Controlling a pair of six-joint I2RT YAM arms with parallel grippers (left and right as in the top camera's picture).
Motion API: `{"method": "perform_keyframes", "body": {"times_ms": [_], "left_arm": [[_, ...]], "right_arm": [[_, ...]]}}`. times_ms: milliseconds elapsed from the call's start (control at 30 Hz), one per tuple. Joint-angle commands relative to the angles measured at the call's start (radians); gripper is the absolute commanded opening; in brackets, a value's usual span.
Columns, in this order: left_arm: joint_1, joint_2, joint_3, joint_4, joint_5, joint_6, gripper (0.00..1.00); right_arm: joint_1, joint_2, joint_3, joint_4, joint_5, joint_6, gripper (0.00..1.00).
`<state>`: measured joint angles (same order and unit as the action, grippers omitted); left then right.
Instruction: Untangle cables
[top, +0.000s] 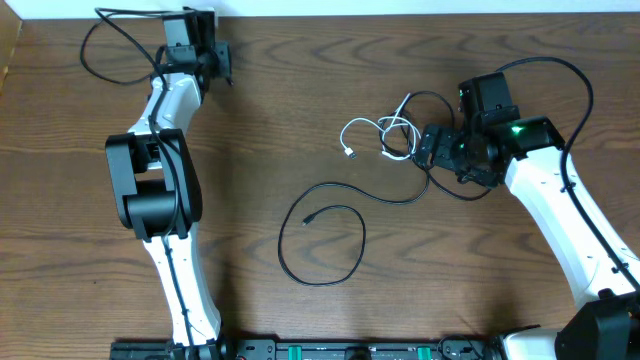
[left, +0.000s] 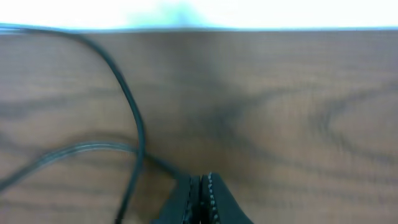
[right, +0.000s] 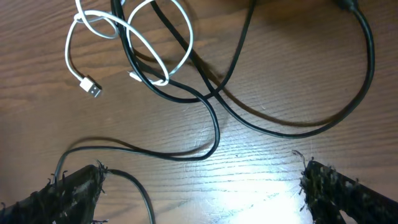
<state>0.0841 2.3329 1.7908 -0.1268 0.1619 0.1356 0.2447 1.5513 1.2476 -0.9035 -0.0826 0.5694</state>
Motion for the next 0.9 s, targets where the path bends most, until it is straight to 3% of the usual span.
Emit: {"method": "perform_keyframes", "body": {"times_ms": [0, 167, 300, 633, 867], "left_arm": [[0.007, -0.067, -0.005, -0.066, -0.021, -0.003, 0.08], [0.033, -0.061, -0.005, -0.197, -0.256, -0.129, 0.08], [0.081, -0.061, -0.005, -0.237, -0.242, -0.212, 0.09], [0.132, -0.089, -0.005, -0.323, -0.208, -0.229, 0.08], [0.196, -0.087, -0.005, -0.359, -0.208, -0.349, 0.08]], "right_arm": [[0.006, 0.006, -0.003, 0.006, 0.002, 0.001, 0.99], [0.006, 0.006, -0.003, 0.002, 0.002, 0.0, 0.99], [0.006, 0.006, -0.003, 0.005, 0.002, 0.0, 0.99], [0.006, 0.006, -0.003, 0.003, 0.002, -0.003, 0.99], [0.006, 0.006, -0.003, 0.003, 0.002, -0.003, 0.99]]}}
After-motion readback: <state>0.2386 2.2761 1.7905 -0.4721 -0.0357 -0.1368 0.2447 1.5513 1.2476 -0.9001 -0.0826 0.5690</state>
